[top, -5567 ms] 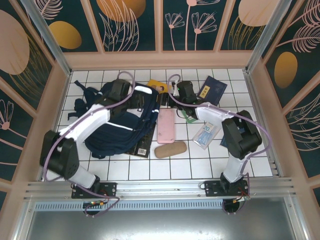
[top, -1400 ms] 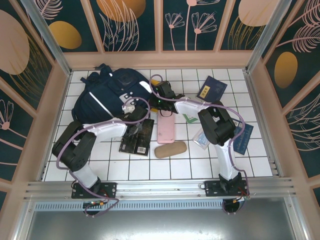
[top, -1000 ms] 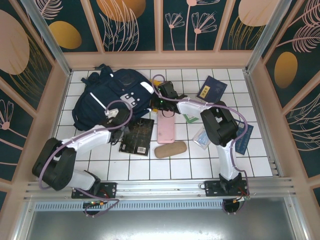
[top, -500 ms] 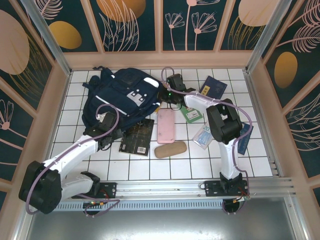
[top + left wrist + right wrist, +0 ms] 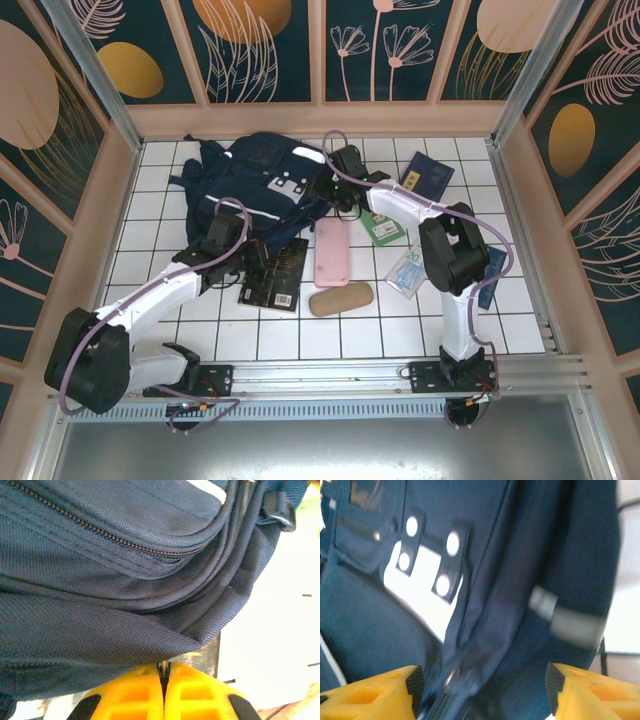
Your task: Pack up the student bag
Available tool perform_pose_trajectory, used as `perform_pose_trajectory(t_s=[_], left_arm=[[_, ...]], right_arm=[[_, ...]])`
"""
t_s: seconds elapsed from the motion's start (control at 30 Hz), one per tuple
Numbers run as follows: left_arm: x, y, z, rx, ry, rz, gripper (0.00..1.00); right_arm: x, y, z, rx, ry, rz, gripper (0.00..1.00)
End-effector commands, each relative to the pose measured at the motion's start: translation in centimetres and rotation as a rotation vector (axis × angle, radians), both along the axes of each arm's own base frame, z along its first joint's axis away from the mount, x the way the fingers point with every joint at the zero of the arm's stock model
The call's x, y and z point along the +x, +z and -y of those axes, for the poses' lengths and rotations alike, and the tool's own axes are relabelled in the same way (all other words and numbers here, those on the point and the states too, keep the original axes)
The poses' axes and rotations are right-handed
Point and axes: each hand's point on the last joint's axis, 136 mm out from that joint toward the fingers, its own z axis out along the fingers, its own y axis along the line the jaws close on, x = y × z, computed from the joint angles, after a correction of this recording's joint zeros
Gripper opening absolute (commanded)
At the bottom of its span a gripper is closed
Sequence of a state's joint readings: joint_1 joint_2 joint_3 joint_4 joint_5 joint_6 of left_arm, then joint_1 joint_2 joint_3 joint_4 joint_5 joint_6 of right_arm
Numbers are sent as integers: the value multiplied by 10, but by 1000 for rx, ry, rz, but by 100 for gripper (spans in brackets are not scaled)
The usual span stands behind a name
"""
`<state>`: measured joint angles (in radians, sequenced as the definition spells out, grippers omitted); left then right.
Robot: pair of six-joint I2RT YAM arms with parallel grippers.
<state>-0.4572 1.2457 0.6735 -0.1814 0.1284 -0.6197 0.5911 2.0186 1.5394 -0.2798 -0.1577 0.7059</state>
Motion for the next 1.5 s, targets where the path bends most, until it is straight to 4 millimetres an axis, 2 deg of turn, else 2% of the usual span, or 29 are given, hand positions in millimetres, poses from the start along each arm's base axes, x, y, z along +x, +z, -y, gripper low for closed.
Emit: perform_pose_trajectory(t_s=[0.0,0.07,0.17,0.37,0.43,0.47,0.57,0.63,0.9,1.07,1.13,1.23,1.27,1.33,1.47], left_arm=[[17,30,23,-68,-83,108,0],[16,29,25,-76,-93,106,0],[15,30,27,-78,-105,109,0],[11,30,27,-75,-114,107,0],[10,30,27,-71,-116,104,0],[9,29,26,-69,-113,105,0],[8,27,19,-44,-88,99,0],[9,21,8,0,-39,89,0],[3,-3,-59,253,223,1,0],[-8,0,-104,371,368,-29,0],[-13,1,-128,432,444,-38,0],[-13,3,-155,463,524,-51,0],[-9,4,-159,447,532,-49,0],[1,6,-151,411,493,-32,0],[23,18,-101,213,291,41,0]], right_arm=[[-29,4,8,-17,-75,-65,69],[-40,2,-3,72,-47,-92,67],[-53,0,-30,196,25,-141,66],[-60,-9,-66,288,74,-191,66],[-57,-11,-70,299,71,-190,54],[-56,-12,-69,288,64,-185,44],[-50,-8,-59,240,38,-145,13],[-46,-6,-49,193,11,-118,0],[-27,-6,3,85,-97,-71,0],[-7,12,29,69,-136,-13,0],[-2,18,33,58,-136,7,0],[16,23,52,39,-156,25,0],[19,24,54,31,-148,29,0],[26,22,57,8,-130,28,0],[35,19,55,-36,-94,41,0]])
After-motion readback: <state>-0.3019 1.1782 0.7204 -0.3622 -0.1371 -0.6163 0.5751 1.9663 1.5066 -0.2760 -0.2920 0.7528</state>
